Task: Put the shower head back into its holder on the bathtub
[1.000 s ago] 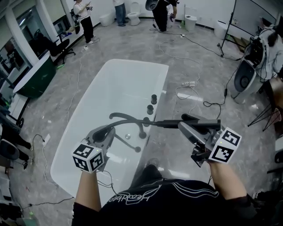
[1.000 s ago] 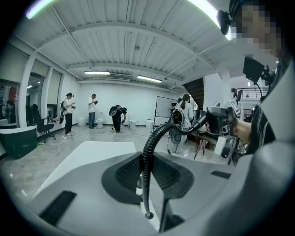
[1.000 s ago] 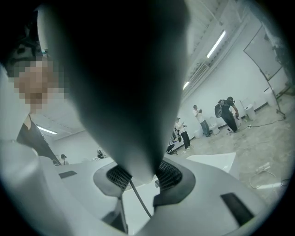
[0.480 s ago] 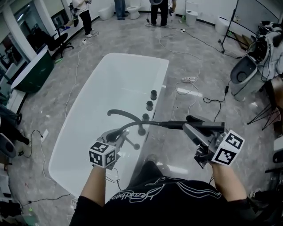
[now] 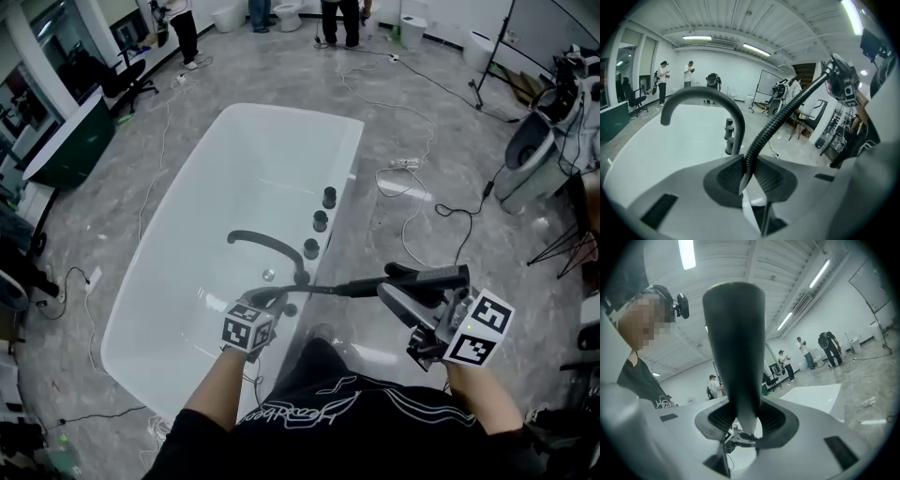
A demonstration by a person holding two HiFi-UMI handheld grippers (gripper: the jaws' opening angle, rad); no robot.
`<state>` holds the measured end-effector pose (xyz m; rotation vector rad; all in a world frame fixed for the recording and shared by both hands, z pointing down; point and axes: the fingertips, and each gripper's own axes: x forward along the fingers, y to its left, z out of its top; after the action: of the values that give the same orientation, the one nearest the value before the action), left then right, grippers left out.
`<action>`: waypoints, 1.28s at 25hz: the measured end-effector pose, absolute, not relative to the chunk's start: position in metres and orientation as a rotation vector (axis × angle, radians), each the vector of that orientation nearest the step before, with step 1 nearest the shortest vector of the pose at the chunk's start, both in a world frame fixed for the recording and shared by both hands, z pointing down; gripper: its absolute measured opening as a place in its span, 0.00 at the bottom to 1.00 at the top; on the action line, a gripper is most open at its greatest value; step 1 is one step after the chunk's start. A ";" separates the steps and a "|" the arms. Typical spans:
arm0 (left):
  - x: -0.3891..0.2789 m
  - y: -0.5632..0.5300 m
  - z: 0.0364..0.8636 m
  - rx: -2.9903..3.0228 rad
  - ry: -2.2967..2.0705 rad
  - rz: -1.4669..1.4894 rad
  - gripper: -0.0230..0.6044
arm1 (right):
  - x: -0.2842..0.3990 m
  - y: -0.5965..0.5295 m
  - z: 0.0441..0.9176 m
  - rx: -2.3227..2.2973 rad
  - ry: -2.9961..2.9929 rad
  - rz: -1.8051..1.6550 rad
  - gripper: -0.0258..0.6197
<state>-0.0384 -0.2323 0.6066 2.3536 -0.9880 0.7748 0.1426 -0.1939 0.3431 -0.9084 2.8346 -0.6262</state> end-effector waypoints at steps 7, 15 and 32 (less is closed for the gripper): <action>-0.039 -0.218 0.654 2.252 -1.000 0.865 0.14 | 0.119 -0.186 0.357 -0.839 2.874 -0.671 0.25; -0.046 -0.201 0.673 2.153 -0.972 0.878 0.31 | 0.102 -0.187 0.372 -0.851 2.926 -0.654 0.25; -0.076 -0.177 0.521 2.213 -1.121 0.265 0.05 | 0.035 -0.211 0.466 -0.775 3.177 -0.612 0.25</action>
<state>-0.0760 -0.1766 0.5211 2.2130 -1.1214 0.2651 0.0349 -0.2111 0.4657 -0.7753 3.1771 -0.6123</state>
